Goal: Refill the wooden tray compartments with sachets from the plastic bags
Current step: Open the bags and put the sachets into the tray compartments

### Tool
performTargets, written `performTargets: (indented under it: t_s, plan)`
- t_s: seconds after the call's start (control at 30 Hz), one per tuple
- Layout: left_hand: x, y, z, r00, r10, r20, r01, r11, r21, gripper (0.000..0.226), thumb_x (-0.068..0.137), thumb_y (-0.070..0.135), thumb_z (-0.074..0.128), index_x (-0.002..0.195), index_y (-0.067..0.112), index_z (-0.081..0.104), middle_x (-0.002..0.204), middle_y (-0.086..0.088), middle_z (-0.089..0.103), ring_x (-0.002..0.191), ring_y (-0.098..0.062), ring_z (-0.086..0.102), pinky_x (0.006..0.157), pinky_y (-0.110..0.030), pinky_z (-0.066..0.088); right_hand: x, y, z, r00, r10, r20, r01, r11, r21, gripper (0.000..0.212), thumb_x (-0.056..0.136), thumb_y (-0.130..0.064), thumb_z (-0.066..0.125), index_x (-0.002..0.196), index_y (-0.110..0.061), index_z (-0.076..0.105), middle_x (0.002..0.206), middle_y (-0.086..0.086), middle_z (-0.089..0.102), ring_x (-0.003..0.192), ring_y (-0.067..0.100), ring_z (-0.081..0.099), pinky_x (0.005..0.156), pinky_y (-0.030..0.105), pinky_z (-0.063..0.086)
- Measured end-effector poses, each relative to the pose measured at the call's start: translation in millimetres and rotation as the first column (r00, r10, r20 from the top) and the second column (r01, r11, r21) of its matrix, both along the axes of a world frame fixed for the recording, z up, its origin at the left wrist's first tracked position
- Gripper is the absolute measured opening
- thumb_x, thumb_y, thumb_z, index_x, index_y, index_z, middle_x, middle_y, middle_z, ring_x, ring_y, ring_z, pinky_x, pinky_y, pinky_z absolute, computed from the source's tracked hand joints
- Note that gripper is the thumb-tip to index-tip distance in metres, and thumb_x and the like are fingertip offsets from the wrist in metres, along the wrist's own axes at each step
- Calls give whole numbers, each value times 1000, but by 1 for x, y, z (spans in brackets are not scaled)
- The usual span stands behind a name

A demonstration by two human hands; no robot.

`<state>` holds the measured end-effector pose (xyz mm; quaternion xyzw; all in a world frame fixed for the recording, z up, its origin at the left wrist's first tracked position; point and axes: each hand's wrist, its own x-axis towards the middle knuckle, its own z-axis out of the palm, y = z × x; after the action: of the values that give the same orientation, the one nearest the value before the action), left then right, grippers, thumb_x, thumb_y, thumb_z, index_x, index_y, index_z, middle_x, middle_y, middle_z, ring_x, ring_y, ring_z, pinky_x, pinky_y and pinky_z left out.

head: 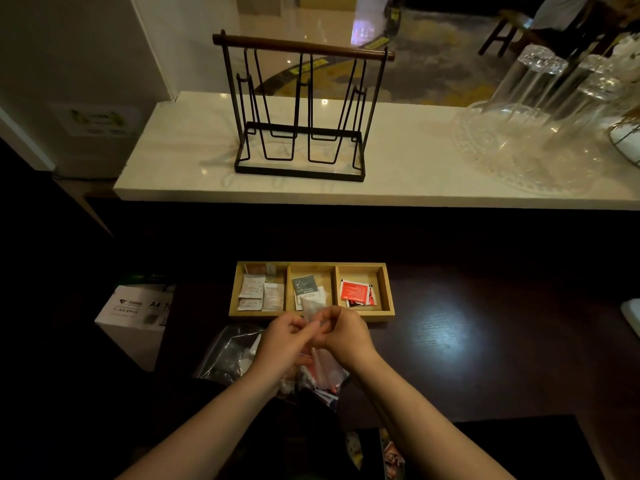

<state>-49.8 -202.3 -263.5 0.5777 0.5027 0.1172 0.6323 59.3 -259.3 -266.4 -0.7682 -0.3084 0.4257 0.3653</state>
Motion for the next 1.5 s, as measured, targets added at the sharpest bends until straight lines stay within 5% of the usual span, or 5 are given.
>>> performTargets:
  t_s: [0.4, 0.83, 1.1, 1.27, 1.5]
  plan:
    - [-2, 3, -1, 999, -42, -17, 44, 992, 119, 19, 91, 16, 58, 75, 7, 56, 79, -9, 66, 67, -19, 68, 51, -25, 55, 3, -6, 6, 981, 19, -192, -17, 1000, 15, 16, 78, -6, 74, 90, -7, 62, 83, 7, 68, 78, 22, 69, 67, 28, 58]
    - [9, -4, 2, 992, -104, 70, 98, 992, 85, 21, 99, 18, 41, 82, 10, 51, 74, -9, 56, 65, -18, 56, 57, -29, 54, 16, -14, 12, 687, -150, -711, 200, 980, -13, 6, 86, -4, 62, 81, -3, 65, 64, 7, 66, 53, 11, 62, 47, 21, 50]
    - [0, 12, 9, 945, -271, -182, 305, 932, 195, 21, 99, 20, 42, 79, 15, 48, 74, -3, 57, 59, -14, 59, 53, -23, 54, 42, -17, 12, 915, -349, -202, 355, 935, -8, 4, 88, -2, 58, 85, -4, 58, 78, 8, 62, 60, 14, 59, 53, 23, 52]
    - [-8, 23, 15, 771, -324, -549, 560, 755, 342, 19, 91, 20, 51, 74, 22, 44, 73, 1, 56, 64, -19, 59, 61, -32, 55, 53, -22, 22, 853, 17, 522, -57, 996, 61, 19, 81, -11, 71, 71, -18, 57, 72, -4, 64, 66, 12, 66, 64, 34, 58]
    - [12, 2, 23, 861, -202, -467, 374, 873, 312, 20, 94, 33, 43, 98, 13, 45, 85, -4, 61, 73, -25, 69, 64, -44, 61, 42, -13, 32, 823, -41, 567, -66, 984, 168, 12, 82, -9, 63, 74, -17, 60, 71, -4, 65, 66, 9, 60, 66, 33, 55]
